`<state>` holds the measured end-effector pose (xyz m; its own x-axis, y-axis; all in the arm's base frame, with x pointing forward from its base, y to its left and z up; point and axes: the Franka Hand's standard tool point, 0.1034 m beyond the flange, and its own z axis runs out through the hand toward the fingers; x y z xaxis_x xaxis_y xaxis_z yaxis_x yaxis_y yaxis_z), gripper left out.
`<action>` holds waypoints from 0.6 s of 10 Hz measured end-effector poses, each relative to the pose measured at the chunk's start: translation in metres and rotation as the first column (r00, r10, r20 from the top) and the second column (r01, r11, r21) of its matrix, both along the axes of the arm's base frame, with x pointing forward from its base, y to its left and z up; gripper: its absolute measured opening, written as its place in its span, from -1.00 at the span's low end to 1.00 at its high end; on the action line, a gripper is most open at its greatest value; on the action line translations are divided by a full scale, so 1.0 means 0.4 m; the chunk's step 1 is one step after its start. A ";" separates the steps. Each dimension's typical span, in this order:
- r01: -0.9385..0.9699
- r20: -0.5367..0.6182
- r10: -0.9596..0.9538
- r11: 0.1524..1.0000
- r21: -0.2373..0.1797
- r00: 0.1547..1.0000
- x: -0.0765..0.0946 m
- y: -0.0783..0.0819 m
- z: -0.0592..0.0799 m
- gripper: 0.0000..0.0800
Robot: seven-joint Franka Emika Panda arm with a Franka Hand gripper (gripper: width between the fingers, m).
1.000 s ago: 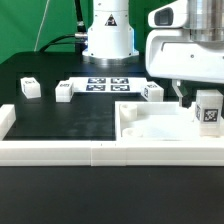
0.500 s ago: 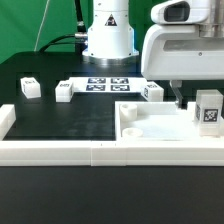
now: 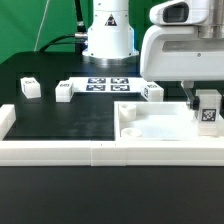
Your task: Assemble one leg
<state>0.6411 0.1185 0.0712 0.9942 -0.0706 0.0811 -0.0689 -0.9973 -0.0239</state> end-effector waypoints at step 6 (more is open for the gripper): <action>0.426 -0.020 -0.426 0.903 0.050 0.905 0.000 -0.008 -0.003 -0.27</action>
Offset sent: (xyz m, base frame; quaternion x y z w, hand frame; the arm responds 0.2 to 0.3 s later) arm 0.0005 -0.0057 -0.0009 -0.0080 0.0120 0.1514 0.9884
